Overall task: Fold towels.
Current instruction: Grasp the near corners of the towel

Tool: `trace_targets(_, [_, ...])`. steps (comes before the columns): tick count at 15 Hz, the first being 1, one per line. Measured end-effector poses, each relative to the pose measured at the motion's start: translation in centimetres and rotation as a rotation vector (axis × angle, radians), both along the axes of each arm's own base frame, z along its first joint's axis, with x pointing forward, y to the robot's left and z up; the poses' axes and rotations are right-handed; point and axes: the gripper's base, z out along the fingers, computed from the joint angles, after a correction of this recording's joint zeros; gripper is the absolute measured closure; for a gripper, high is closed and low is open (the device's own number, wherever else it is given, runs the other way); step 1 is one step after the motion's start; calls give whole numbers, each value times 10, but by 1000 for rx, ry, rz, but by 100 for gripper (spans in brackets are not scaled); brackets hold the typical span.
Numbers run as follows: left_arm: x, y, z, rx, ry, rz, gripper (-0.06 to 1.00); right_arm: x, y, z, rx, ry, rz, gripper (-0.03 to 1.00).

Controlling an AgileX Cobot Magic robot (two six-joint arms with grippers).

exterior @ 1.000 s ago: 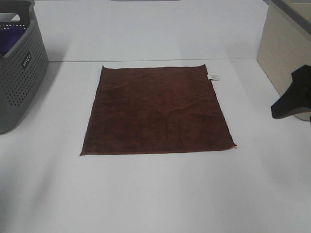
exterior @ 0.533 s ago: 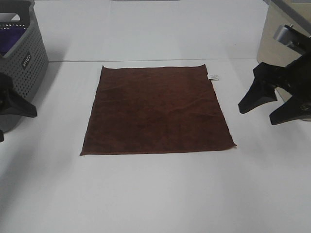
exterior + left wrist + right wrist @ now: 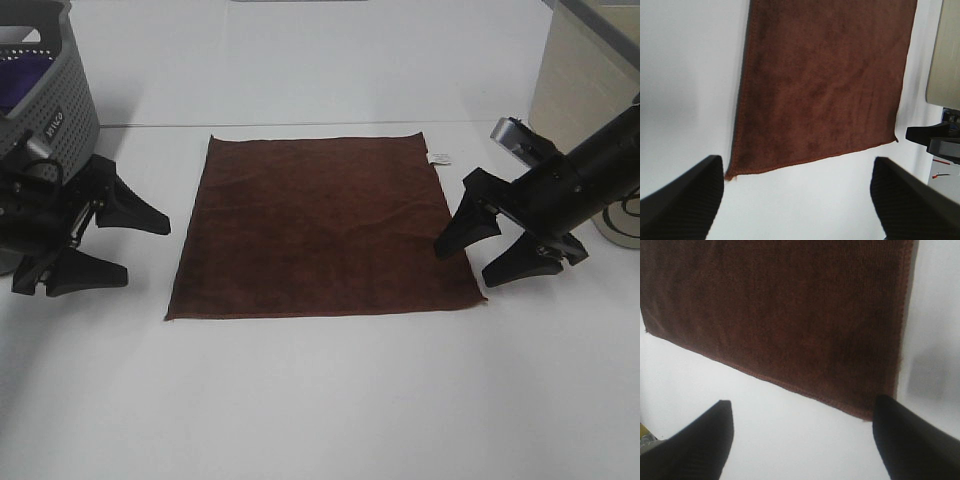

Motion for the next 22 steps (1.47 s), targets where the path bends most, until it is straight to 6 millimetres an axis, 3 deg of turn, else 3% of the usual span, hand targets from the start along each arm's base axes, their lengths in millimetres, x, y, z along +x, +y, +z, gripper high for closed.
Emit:
trace_targets(4, [1,0,-19,-1,23,-15,18,7,-30,-6,12,-1,-88,24])
trace_targets(9, [4,-2,-20,-6,-22,-18,18,9,-29,-12,13,7,-85,23])
trace_targets(13, [6,-22,-20,33,-64,-72,18,18,-28,-24,46,34,-85,23])
trace_targets(16, [16,-37,-17,35,-81,-88,18,24,-15,-28,72,43,-55,24])
trace_targets(18, [22,-45,-30,23,-23,-81,18,22,8,-30,84,53,-9,25])
trace_targets(22, [31,-61,-32,8,-26,-124,21,21,31,-33,66,35,33,36])
